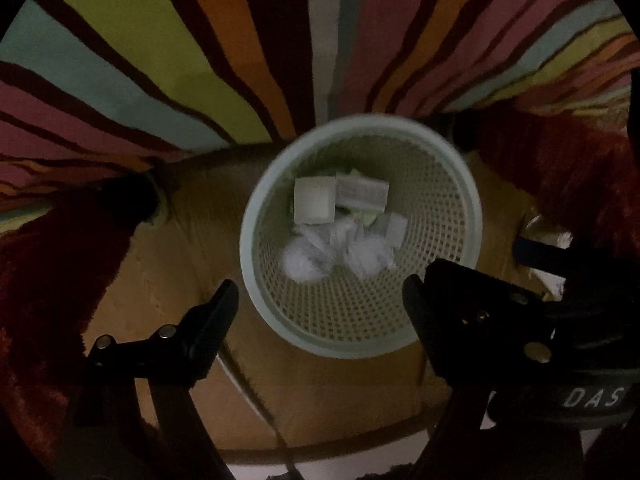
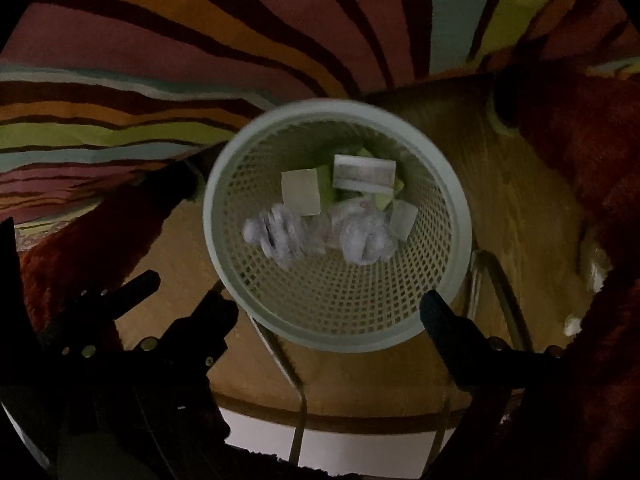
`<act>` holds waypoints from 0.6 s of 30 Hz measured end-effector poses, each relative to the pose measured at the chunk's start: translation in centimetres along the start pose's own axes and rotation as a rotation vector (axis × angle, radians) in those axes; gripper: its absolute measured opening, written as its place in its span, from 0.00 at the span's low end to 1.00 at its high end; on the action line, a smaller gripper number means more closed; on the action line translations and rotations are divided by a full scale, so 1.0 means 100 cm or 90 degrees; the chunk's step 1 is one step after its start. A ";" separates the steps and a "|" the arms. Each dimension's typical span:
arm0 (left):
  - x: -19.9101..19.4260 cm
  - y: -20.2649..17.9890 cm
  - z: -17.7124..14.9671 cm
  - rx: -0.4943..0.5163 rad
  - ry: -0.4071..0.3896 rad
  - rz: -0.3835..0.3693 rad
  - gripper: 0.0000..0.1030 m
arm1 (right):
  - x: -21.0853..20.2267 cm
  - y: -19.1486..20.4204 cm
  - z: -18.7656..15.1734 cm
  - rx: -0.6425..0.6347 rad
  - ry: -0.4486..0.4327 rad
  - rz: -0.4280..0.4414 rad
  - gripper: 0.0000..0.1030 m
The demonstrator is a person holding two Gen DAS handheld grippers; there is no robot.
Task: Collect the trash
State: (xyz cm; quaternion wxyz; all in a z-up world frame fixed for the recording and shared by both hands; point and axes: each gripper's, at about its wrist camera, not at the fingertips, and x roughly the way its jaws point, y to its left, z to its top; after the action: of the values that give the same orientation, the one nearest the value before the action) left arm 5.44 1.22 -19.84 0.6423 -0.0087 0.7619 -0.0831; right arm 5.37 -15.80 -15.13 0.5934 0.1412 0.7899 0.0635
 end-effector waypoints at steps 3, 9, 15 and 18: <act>-0.012 -0.003 0.000 0.001 -0.040 0.000 0.79 | -0.018 -0.001 -0.006 -0.005 -0.044 0.013 0.92; -0.043 -0.006 -0.003 0.008 -0.123 -0.002 0.79 | -0.049 0.010 -0.021 -0.028 -0.135 0.020 0.92; -0.066 -0.010 -0.008 0.014 -0.185 -0.002 0.79 | -0.088 0.029 -0.033 -0.070 -0.233 0.002 0.92; -0.080 -0.009 -0.011 0.011 -0.229 -0.007 0.79 | -0.088 0.030 -0.030 -0.082 -0.265 -0.004 0.92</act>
State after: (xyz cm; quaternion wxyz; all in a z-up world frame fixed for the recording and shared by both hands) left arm 5.69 1.37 -11.67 0.7678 -0.0222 0.6339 -0.0903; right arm 5.24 -15.34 -5.37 0.7517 0.1107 0.6451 0.0811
